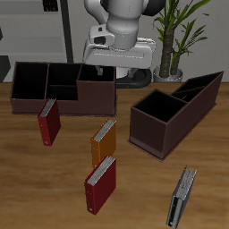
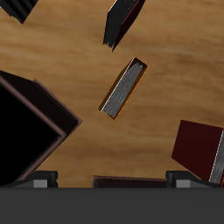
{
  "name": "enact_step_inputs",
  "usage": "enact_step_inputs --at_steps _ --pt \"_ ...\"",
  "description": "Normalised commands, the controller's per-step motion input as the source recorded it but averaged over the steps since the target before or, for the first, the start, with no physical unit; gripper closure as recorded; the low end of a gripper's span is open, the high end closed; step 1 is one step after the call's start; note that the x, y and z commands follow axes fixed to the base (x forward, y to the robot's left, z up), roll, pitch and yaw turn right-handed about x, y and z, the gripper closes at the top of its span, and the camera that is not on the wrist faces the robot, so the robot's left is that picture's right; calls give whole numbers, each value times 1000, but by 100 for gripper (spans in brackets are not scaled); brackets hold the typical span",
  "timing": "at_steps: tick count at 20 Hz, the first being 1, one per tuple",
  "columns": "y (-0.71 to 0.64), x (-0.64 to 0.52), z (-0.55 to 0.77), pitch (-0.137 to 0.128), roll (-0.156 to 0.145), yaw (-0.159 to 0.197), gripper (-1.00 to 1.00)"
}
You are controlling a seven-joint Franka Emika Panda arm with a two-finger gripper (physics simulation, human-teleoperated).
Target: Place the striped book into the left desk caddy's left compartment
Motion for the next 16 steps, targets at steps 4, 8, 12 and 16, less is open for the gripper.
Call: enact_step_inputs --at_steps 4,8,12,16 --pt "260 307 159 -30 -9 -4 -100" --pt "184 286 149 -12 -13 -15 -100" --pt "259 469 126 -14 -47 -8 -100" --pt "215 439 137 -19 -11 -6 -100"
